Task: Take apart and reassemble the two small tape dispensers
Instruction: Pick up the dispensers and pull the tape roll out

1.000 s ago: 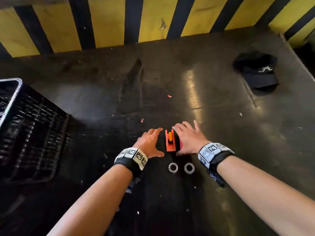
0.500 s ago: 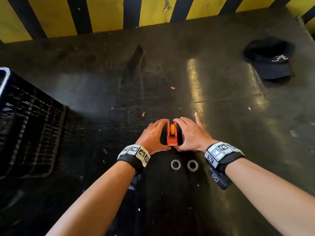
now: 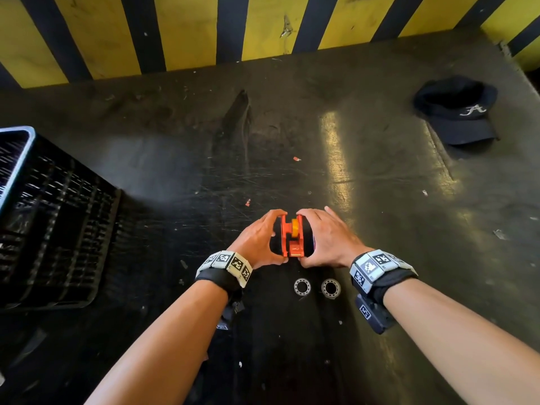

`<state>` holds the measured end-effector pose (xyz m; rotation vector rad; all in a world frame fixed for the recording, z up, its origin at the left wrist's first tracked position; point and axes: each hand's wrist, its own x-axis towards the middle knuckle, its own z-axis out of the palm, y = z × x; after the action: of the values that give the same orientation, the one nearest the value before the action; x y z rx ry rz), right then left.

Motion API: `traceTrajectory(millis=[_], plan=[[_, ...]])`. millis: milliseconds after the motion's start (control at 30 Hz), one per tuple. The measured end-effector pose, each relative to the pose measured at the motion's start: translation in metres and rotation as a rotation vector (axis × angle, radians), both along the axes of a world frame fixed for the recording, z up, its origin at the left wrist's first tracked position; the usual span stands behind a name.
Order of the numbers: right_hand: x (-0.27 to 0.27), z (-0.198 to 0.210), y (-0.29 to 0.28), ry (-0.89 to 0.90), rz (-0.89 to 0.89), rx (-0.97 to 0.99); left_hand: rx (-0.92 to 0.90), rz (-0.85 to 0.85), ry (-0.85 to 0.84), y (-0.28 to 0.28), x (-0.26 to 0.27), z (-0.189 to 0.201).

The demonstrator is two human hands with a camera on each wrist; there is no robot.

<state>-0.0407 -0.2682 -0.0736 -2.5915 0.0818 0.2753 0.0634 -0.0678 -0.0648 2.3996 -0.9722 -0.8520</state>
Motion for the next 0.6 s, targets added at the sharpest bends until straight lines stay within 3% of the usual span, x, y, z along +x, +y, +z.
traceTrajectory(millis=[133, 267, 400, 467, 533, 600], plan=[[-0.005, 0.005, -0.016, 0.045, -0.063, -0.017, 0.12, 0.096, -0.036, 0.022, 0.011, -0.01], [-0.006, 0.016, -0.01, 0.098, -0.043, 0.057, 0.389, 0.035, -0.161, 0.025, 0.01, -0.018], [-0.005, 0.018, 0.001, 0.096, -0.025, 0.13, 0.498, 0.026, -0.15, 0.018, 0.005, -0.02], [-0.007, 0.015, 0.002, 0.087, -0.019, 0.159, 0.425, 0.065, -0.14, 0.016, 0.004, -0.017], [-0.01, 0.013, 0.001, 0.076, -0.029, 0.185, 0.19, 0.124, -0.114, 0.012, 0.005, -0.006], [-0.012, 0.011, 0.0, 0.062, -0.045, 0.207, -0.071, 0.205, 0.052, 0.003, 0.007, 0.012]])
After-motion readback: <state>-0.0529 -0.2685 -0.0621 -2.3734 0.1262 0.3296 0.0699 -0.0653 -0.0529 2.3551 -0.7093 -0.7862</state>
